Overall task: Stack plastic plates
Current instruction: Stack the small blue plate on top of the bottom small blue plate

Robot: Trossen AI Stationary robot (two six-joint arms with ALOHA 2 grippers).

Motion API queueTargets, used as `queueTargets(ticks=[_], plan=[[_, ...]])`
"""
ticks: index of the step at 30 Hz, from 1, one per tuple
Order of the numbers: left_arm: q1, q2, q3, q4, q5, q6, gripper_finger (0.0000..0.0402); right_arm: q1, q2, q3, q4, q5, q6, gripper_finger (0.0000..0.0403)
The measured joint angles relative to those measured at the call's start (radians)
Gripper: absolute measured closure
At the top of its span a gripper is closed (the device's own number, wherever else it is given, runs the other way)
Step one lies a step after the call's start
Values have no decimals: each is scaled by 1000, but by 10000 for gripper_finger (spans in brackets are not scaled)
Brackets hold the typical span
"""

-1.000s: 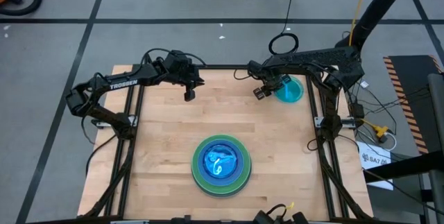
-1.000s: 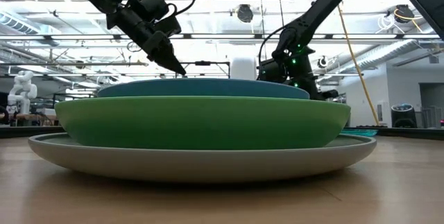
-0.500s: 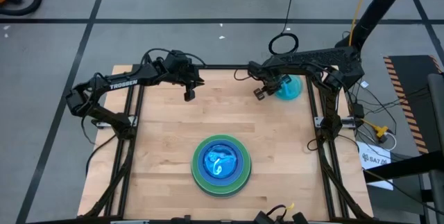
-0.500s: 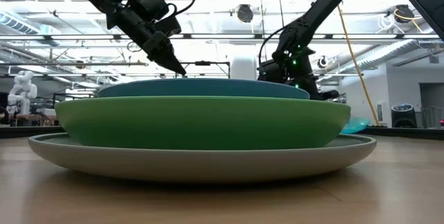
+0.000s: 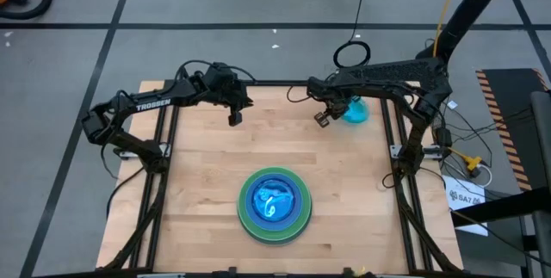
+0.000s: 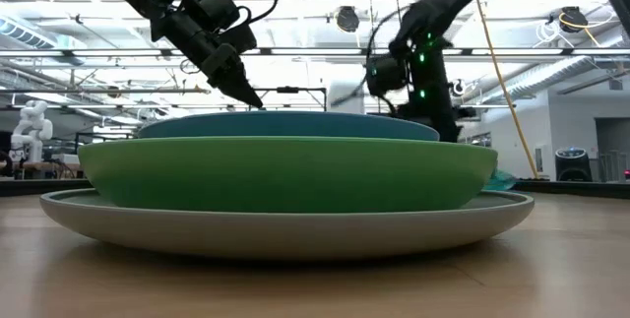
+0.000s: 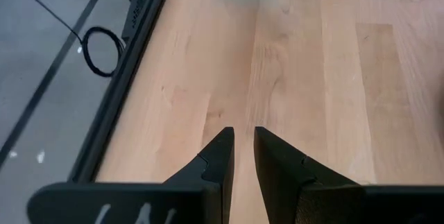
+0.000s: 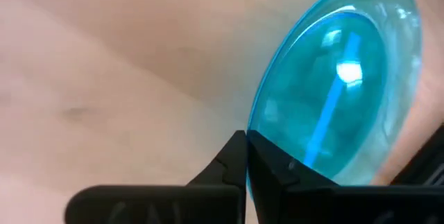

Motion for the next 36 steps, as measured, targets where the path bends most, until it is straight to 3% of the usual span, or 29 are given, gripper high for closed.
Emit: queueTargets(ticks=[8, 18, 27, 36], plan=[[-42, 0, -49, -16, 60, -114, 337, 148, -118, 1, 12, 0, -74, 402], [-231, 0, -142, 64, 60, -312, 337, 373, -221, 1, 69, 100, -179, 402], [-447, -57, -153, 75, -73, -389, 337, 557, -255, 2, 191, 103, -350, 403], [-592, -221, -152, -9, -209, -458, 337, 745, -254, 2, 228, 101, -445, 403]])
